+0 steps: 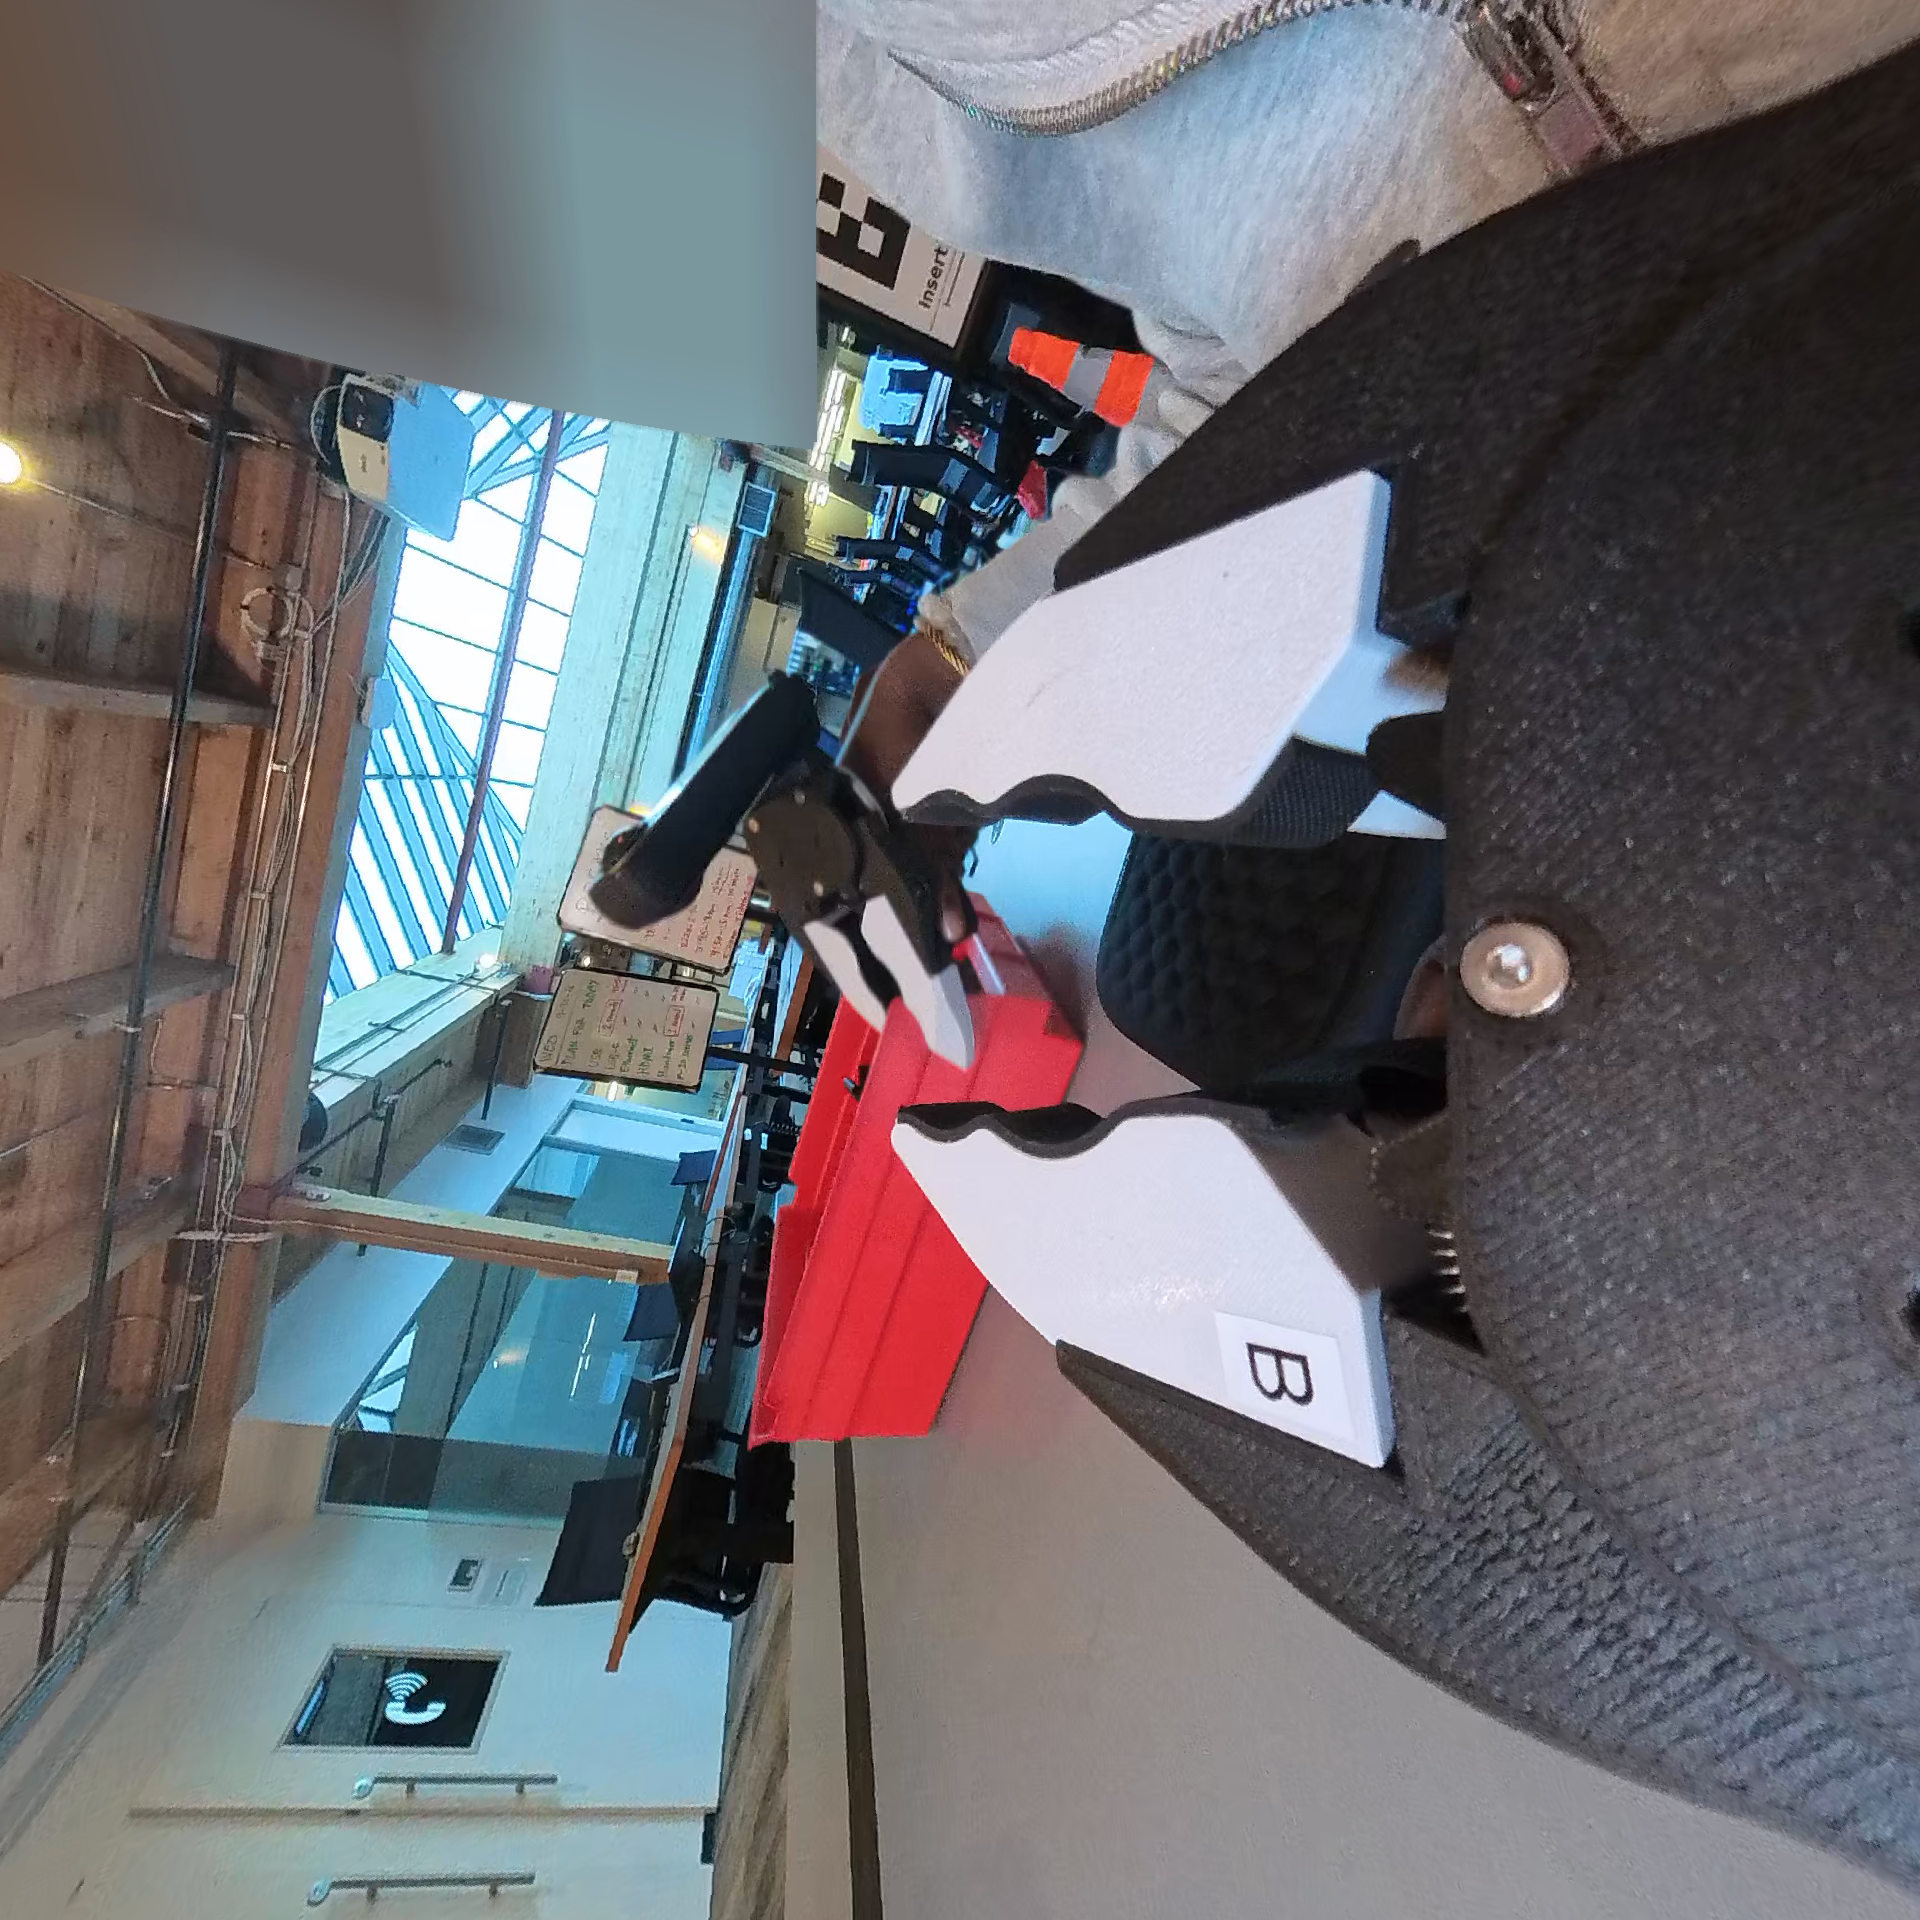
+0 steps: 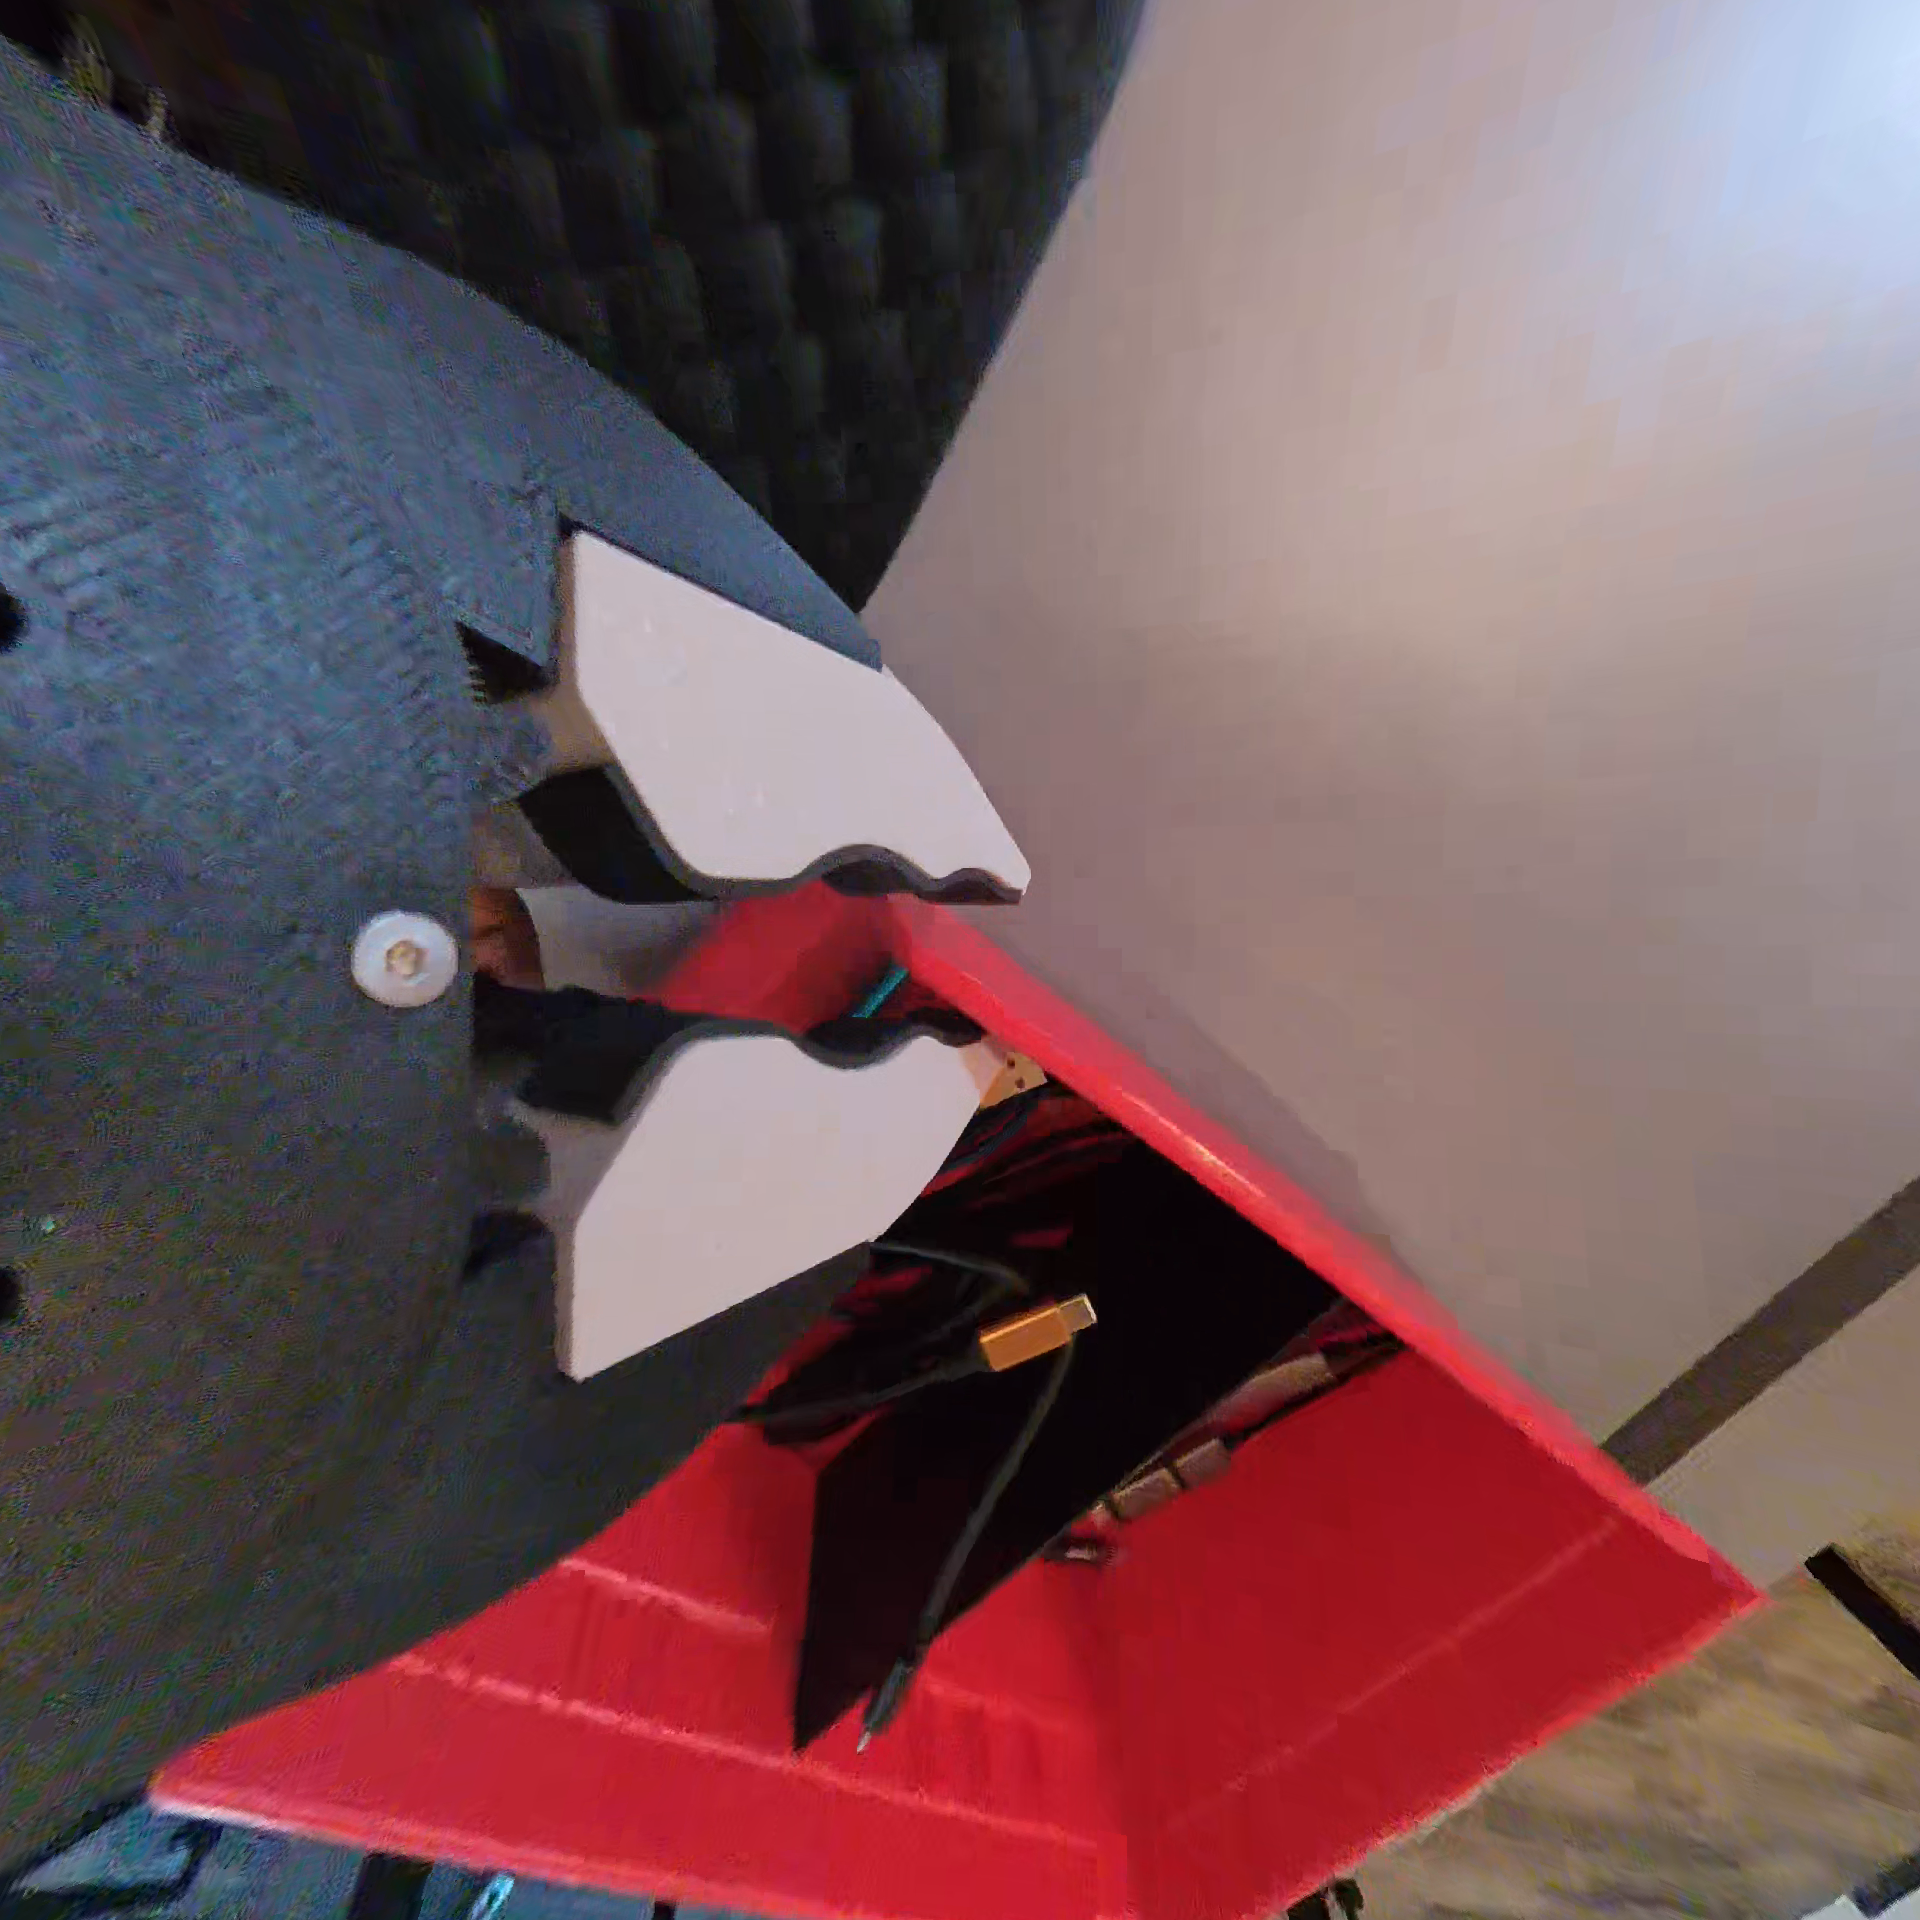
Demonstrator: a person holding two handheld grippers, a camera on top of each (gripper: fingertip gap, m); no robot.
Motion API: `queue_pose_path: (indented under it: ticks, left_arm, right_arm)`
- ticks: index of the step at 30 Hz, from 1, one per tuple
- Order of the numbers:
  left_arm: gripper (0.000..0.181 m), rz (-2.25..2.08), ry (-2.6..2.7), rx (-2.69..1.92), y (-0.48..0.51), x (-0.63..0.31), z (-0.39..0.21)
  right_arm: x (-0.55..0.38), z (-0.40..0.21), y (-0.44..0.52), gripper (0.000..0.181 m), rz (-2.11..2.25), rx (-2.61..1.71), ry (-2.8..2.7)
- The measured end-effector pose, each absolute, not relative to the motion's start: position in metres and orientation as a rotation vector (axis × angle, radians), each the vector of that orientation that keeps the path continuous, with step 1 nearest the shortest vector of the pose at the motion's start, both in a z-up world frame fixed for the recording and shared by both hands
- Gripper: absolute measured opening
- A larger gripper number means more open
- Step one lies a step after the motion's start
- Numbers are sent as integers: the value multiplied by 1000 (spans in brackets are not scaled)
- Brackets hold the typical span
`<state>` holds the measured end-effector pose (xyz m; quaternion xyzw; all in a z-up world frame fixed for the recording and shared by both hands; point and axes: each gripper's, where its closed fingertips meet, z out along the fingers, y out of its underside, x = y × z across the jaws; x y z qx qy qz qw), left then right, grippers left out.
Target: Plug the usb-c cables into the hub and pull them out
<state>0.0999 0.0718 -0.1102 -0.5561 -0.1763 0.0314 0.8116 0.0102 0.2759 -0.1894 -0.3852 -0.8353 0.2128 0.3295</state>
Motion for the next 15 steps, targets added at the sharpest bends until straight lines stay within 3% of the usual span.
queue_pose_path:
  ticks: [8,15]
  left_arm:
    - [50,125,-338,-1151,66,106,-103]
    - [46,234,-182,-1131,43,135,-61]
  right_arm:
    - [-32,-188,188,21,613,-1089,-2011]
    - [-25,-187,78,23,809,-982,-2080]
